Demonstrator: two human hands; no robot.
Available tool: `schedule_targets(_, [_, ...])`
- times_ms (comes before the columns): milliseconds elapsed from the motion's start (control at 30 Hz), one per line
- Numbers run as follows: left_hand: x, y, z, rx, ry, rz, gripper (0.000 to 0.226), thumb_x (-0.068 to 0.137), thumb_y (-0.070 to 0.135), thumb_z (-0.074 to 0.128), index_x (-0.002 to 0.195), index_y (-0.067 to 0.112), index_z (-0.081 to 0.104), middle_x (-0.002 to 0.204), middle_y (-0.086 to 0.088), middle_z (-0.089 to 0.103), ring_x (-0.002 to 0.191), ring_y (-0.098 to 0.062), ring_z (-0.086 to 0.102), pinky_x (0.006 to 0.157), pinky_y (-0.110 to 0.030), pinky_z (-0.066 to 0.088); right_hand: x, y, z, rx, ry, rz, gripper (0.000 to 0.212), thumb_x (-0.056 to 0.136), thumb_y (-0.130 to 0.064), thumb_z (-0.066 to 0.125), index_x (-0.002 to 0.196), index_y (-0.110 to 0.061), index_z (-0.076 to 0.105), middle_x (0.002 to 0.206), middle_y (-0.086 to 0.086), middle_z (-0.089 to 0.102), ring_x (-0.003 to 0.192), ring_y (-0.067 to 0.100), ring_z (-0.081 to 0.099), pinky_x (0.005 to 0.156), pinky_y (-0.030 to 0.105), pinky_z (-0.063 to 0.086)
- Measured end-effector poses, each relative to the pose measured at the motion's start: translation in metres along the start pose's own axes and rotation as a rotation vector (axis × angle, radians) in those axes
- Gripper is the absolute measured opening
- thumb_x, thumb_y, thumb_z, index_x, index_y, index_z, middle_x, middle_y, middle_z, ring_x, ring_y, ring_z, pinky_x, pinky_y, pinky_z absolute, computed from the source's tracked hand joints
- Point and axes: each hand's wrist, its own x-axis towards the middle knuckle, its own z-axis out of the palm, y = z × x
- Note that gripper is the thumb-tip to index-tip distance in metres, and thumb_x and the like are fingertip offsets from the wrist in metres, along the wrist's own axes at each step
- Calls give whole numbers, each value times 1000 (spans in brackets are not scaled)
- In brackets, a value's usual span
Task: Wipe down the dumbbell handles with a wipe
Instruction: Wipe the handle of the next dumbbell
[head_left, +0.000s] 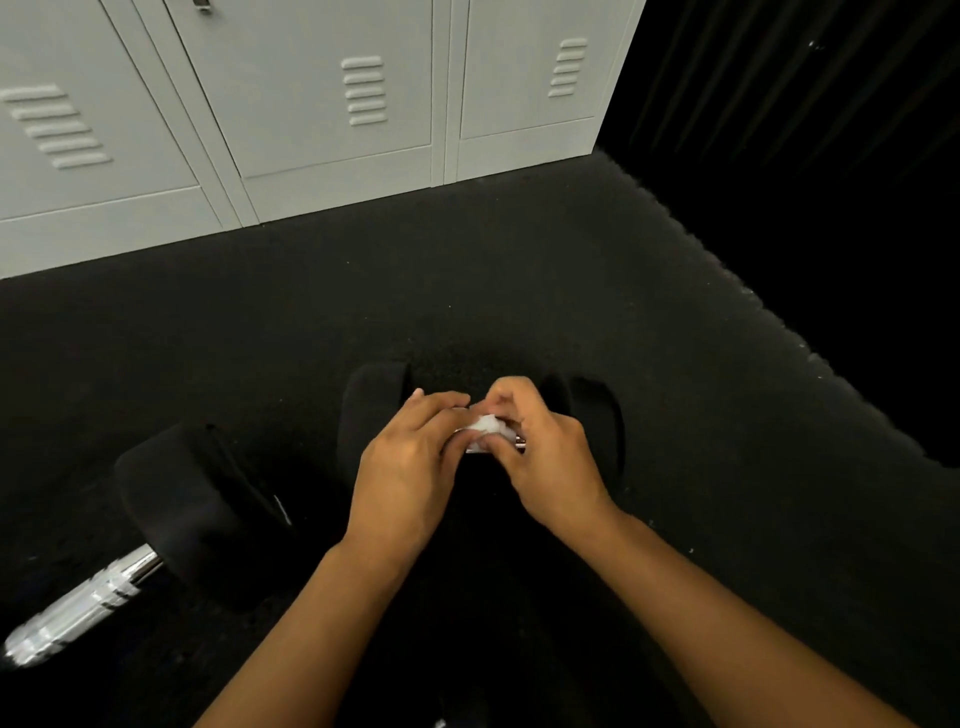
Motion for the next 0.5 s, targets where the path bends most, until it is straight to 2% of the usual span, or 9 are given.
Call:
schedule_targets(67, [1, 0, 7, 32, -15, 33, 15, 77, 6, 71, 92, 8, 70, 106, -3, 68, 97, -14, 64, 100, -21, 38, 0, 6, -11, -20, -13, -14, 49, 83, -4, 63, 122, -27, 44, 124, -9, 54, 115, -1, 47, 94, 11, 38])
schedule_targets(167, [5, 2, 22, 129, -141, 18, 14, 78, 8, 71, 91, 8, 65, 120, -8, 62, 110, -23, 60, 84, -28, 51, -1, 15, -29, -133, 136, -32, 50, 83, -8, 63, 127, -22, 47, 137, -1, 45, 132, 8, 30, 106, 33, 34])
schedule_targets(200, [6, 2, 30, 165, -208, 10, 16, 81, 8, 68, 96, 8, 63, 127, -9, 57, 118, -24, 55, 87, -30, 50, -2, 18, -33, -170, 186, -27, 47, 83, -8, 62, 127, -20, 48, 138, -1, 44, 134, 7, 24, 108, 39, 32])
schedule_targets(267, [5, 2, 46, 199, -310, 12, 27, 88, 9, 60, 114, 8, 56, 138, -9, 47, 130, -22, 43, 101, -28, 38, -6, 27, -37, -236, 240, -1, 45, 85, -7, 59, 127, -17, 48, 139, -2, 43, 135, 4, 16, 111, 44, 24])
schedule_targets(300, [3, 1, 51, 200, -348, 15, 33, 88, 8, 60, 120, 9, 52, 138, -9, 48, 130, -20, 43, 104, -26, 34, -8, 31, -37, -252, 241, 33, 45, 86, -7, 58, 129, -17, 46, 142, -2, 39, 136, 5, 13, 113, 44, 19])
schedule_targets(333, [1, 0, 54, 200, -365, 16, 38, 83, 5, 65, 119, 10, 53, 132, -9, 53, 124, -20, 49, 102, -25, 36, -10, 35, -36, -255, 234, 73, 45, 88, -9, 55, 131, -16, 43, 145, -2, 34, 137, 6, 10, 114, 41, 16])
schedule_targets(433, [1, -4, 60, 180, -316, 5, 50, 63, -6, 78, 106, 12, 62, 110, -8, 68, 102, -21, 65, 86, -30, 49, -15, 44, -32, -215, 208, 163, 45, 93, -17, 49, 137, -16, 37, 150, -3, 25, 139, 9, 9, 113, 29, 14])
schedule_targets(500, [7, -7, 65, 141, -319, 23, 48, 66, -13, 71, 108, 8, 64, 112, -12, 67, 104, -26, 64, 92, -37, 45, -15, 46, -29, -174, 191, 179, 44, 95, -19, 46, 138, -15, 36, 149, -3, 26, 139, 9, 11, 113, 28, 15])
